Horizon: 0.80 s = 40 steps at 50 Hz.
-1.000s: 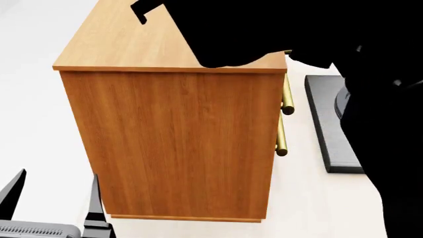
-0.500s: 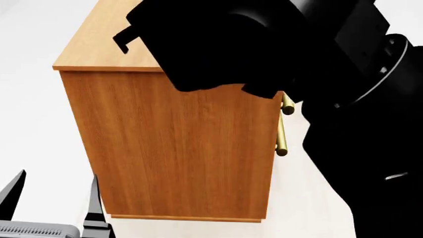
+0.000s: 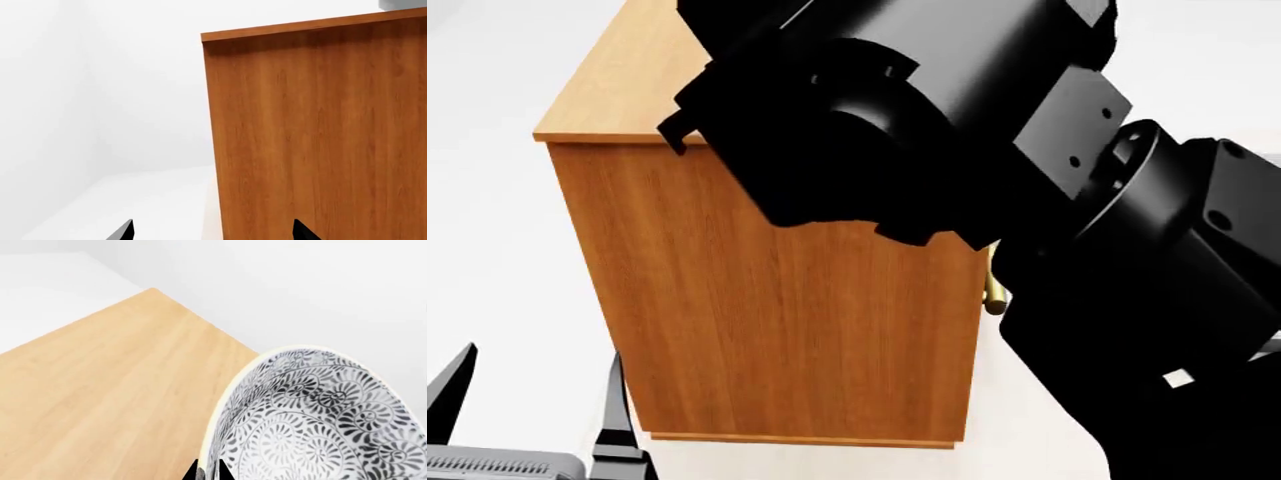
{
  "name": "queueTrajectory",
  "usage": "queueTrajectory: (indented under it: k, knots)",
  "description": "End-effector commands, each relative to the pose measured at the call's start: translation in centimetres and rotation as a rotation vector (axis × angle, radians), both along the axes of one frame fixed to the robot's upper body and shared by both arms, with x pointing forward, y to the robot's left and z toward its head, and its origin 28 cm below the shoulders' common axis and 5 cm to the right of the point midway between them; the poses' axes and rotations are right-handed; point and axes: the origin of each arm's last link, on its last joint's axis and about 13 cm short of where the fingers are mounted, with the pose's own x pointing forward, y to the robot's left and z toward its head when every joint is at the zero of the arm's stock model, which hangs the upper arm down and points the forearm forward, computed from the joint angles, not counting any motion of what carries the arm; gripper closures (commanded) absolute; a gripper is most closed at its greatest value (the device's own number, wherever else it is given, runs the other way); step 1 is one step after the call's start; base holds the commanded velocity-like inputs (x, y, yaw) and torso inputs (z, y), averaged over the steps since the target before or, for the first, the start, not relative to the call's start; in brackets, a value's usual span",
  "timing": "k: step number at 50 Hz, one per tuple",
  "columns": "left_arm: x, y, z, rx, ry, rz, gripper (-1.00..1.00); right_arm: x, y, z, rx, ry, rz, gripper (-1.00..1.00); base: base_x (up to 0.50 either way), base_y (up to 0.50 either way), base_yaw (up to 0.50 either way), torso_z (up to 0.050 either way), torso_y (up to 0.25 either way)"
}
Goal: Put the bowl on the top of the cabinet.
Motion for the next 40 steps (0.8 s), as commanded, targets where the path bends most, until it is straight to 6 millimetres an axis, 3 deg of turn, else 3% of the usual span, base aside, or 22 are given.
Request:
queueTrajectory:
  k: [1,21,40]
  knots:
    - [0.0,0.1,0.0,0.000,0.000,0.001,-1.00,0.4,0.3,-0.9,-0.020,0.001,-0.001,1.00,0.00,0.00,0.00,0.000,0.000]
    - [0.1,0.1,-0.2,-0.003,0.004,0.005,-1.00,0.9,1.5,-2.7,-0.033,0.022,0.034,1.00,0.00,0.00,0.00,0.000,0.000]
    - [0.1,0.2,-0.2,-0.005,0.004,0.005,-1.00,0.0,2.7,-3.1,-0.043,0.011,0.110,1.00,0.00,0.00,0.00,0.000,0.000]
